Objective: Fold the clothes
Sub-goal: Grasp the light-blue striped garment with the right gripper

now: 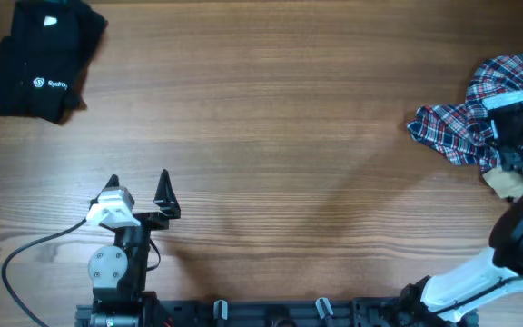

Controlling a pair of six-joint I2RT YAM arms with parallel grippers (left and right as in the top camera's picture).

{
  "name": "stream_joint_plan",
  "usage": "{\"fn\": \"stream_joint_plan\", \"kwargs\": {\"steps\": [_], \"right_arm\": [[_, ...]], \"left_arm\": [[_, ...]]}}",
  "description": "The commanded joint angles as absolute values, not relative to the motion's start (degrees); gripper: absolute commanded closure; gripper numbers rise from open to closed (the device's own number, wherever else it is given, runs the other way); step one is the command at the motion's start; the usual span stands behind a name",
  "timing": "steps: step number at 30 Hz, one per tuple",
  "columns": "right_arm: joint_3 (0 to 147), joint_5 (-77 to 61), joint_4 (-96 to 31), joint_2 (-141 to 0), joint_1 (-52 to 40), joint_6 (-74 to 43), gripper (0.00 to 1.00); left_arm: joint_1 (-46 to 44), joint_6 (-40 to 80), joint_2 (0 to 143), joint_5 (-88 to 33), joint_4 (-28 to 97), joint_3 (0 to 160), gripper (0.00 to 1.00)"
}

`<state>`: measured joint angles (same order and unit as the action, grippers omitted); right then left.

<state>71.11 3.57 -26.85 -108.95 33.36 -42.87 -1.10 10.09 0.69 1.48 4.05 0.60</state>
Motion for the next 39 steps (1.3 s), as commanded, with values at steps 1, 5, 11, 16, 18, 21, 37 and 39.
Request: {"fn": "stream_joint_plan", "kwargs": {"steps": [1,5,11,16,18,21,37,39], "right_arm": [[71.9,6.5,-25.6,-110.4,33.4,-44.8,0.17],[72.0,6.0,-23.6,-110.4,33.4,-45.3,0.2],[72.1,6.0,-22.8,-110.3,33.4,-45.6,0.26],[72.1,6.1,-22.0,-110.3,33.4,-45.6,0.52],[72.1,6.3,-21.8,-110.3,33.4,-45.6,0.7],[72.1,6.3,-21.7,-110.3,33.4,-45.6,0.89],[72.6,-6.2,-17.8,-96.6,33.2,-42.0,0.96],[72.6,-11.7,-16.8,-92.3,33.0,-42.1,0.96]], "left_arm": [[-0.8,9.2,0.2,2.0,4.0,0.3,0.0],[-0.8,9.2,0.2,2.0,4.0,0.3,0.0],[-0.8,9.2,0.2,2.0,4.0,0.3,0.0],[-0.8,9.2,0.2,2.0,4.0,0.3,0.0],[-0.8,9.2,0.2,2.0,4.0,0.3,0.0],[-0.8,9.2,0.2,2.0,4.0,0.3,0.0],[-0.8,9.2,0.2,2.0,4.0,0.3,0.0],[-0.8,9.2,0.2,2.0,4.0,0.3,0.0]]}}
